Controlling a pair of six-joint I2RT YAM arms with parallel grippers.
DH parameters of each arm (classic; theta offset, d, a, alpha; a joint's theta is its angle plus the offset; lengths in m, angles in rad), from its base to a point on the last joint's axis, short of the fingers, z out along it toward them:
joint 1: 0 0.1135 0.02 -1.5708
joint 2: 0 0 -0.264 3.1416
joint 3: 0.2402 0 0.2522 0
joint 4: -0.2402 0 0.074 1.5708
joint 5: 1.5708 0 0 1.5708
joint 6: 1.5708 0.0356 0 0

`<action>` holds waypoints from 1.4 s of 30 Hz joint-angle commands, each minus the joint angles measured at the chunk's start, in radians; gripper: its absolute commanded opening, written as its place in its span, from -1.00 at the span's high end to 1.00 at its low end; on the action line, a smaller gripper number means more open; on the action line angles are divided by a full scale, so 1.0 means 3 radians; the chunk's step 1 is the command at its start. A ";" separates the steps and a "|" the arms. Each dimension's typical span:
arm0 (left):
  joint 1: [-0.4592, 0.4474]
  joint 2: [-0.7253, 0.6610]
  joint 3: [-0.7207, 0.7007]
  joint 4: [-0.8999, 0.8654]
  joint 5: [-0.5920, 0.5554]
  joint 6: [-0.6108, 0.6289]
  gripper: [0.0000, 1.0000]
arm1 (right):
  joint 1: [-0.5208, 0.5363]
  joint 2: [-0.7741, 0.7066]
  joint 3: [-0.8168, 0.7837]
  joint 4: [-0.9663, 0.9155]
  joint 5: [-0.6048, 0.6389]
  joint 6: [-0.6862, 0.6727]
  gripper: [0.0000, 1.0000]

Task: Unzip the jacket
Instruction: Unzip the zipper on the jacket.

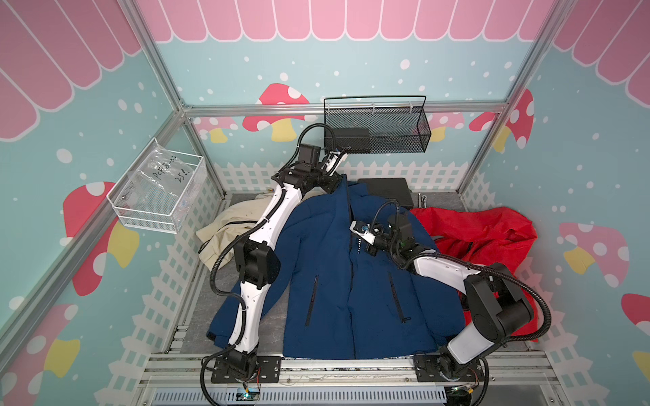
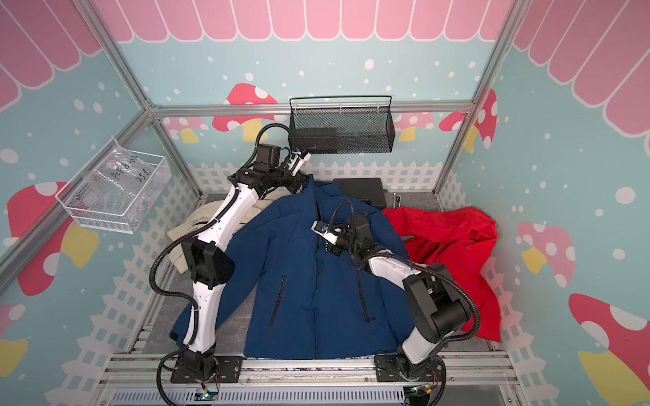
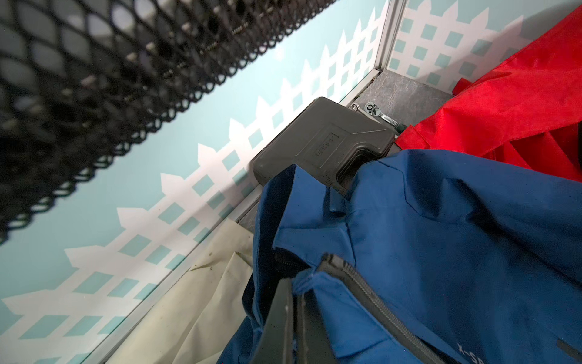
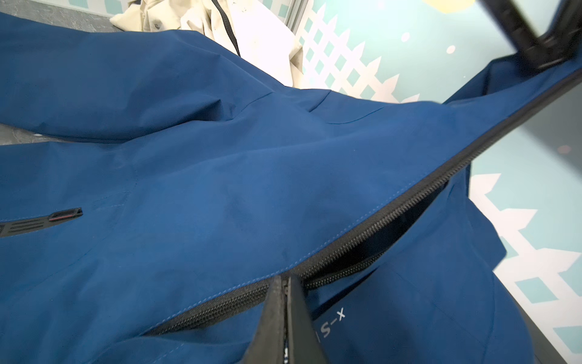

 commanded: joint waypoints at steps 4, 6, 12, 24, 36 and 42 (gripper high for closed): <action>0.0103 0.0041 0.0073 0.0614 -0.0374 -0.0121 1.00 | 0.0120 -0.0086 -0.0203 -0.0540 -0.0201 -0.0010 1.00; 0.0105 0.0054 0.0079 0.0640 -0.0401 -0.0131 1.00 | 0.0159 -0.0094 -0.0220 -0.0586 -0.0166 -0.0043 1.00; 0.0133 0.0117 0.0169 0.0656 -0.0483 -0.0192 1.00 | 0.0243 -0.0101 -0.0293 -0.0651 -0.0183 -0.0068 1.00; 0.0141 0.0095 0.0130 0.0667 -0.0487 -0.0180 1.00 | 0.0248 -0.0103 -0.0222 -0.0664 -0.0201 0.0009 1.00; 0.0151 0.0120 0.0130 0.0784 -0.0531 -0.0310 1.00 | 0.0338 -0.0319 -0.0534 -0.0690 -0.0143 0.0204 1.00; 0.0154 0.0146 0.0159 0.0810 -0.0549 -0.0332 1.00 | 0.0431 -0.0394 -0.0616 -0.0804 -0.0138 0.0276 1.00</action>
